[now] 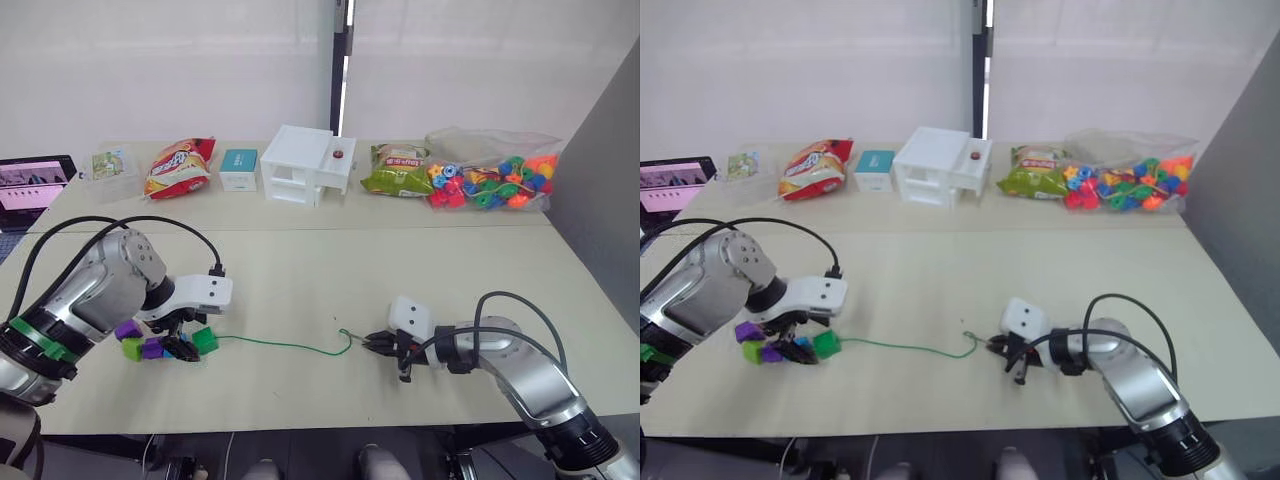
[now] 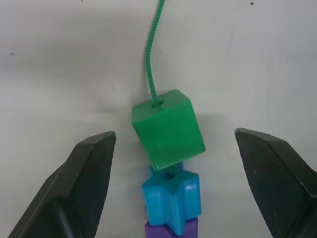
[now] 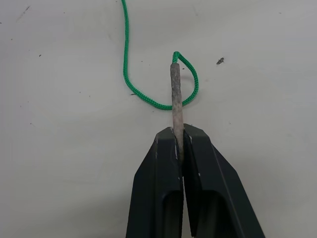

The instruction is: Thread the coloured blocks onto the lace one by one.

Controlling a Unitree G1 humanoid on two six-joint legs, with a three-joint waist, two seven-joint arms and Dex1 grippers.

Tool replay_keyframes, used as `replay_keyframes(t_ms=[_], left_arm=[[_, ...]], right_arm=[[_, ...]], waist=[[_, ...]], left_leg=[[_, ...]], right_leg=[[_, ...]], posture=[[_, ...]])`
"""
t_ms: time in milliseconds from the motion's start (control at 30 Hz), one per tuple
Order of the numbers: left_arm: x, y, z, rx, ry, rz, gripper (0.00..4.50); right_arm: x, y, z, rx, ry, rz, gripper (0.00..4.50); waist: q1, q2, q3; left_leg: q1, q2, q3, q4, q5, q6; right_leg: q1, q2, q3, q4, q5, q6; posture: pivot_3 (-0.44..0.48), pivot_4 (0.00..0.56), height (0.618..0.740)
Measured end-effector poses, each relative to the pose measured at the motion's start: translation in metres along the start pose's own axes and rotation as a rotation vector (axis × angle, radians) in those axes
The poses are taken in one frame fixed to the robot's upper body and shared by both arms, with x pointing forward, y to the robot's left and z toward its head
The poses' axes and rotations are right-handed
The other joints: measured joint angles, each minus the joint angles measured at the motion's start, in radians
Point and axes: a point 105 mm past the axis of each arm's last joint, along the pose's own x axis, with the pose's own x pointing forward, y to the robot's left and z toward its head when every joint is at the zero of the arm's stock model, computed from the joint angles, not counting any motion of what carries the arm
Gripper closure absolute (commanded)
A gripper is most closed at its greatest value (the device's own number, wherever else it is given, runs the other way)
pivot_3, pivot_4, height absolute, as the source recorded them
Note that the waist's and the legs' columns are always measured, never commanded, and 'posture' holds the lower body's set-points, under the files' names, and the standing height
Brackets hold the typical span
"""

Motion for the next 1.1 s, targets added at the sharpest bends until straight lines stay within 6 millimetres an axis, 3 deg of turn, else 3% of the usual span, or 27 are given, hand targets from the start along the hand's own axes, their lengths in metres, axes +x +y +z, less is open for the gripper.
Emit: replay_keyframes(t_ms=[300, 400, 600, 633, 800, 1100], left_arm=[[0.014, 0.007, 0.006, -0.018, -0.002, 0.032, 0.46], [0.017, 0.008, 0.005, -0.021, 0.002, 0.044, 1.23], [0.016, 0.011, 0.001, -0.012, 0.022, 0.079, 3.2], [0.016, 0.012, 0.0, -0.008, 0.023, 0.081, 3.3], [0.015, 0.012, -0.001, -0.001, 0.021, 0.079, 3.3], [0.013, 0.007, -0.013, 0.001, 0.032, 0.06, 3.3]], right_arm=[[0.0, 0.006, 0.007, 0.007, -0.026, 0.003, 4.5], [0.0, 0.007, 0.004, 0.019, -0.017, 0.001, 4.5], [-0.009, 0.003, -0.003, 0.025, 0.017, -0.032, 4.5], [-0.013, -0.001, -0.004, 0.024, 0.023, -0.048, 4.5], [-0.027, -0.013, -0.007, 0.021, 0.044, -0.107, 4.5], [-0.069, -0.022, -0.04, 0.098, 0.153, -0.233, 4.5]], waist=[[0.004, 0.001, -0.001], [0.004, 0.002, -0.001], [-0.005, 0.002, -0.002], [-0.005, 0.002, -0.002], [-0.004, 0.002, -0.002], [-0.006, 0.002, -0.002]], left_leg=[[0.003, -0.001, 0.0, 0.0, 0.0, 0.0], [0.004, 0.0, 0.0, 0.0, 0.0, 0.0], [0.004, 0.0, 0.0, 0.0, 0.0, 0.0], [0.004, 0.0, 0.0, 0.0, 0.0, 0.0], [0.004, 0.0, 0.0, 0.0, 0.0, 0.0], [0.004, 0.0, 0.001, 0.0, 0.0, 0.001]], right_leg=[[0.003, -0.001, 0.0, 0.001, 0.0, 0.0], [0.004, 0.0, 0.0, 0.001, 0.0, 0.0], [0.002, 0.0, 0.0, 0.001, 0.0, 0.0], [0.002, 0.0, 0.0, 0.001, 0.0, 0.0], [0.003, 0.0, 0.0, 0.001, 0.0, 0.0], [0.002, 0.0, 0.001, 0.001, 0.0, 0.0]], posture=[[0.0, 0.15, 0.74], [0.0, 0.15, 0.74], [0.0, 0.15, 0.74], [0.0, 0.15, 0.74], [0.0, 0.15, 0.74], [0.0, 0.15, 0.74]])
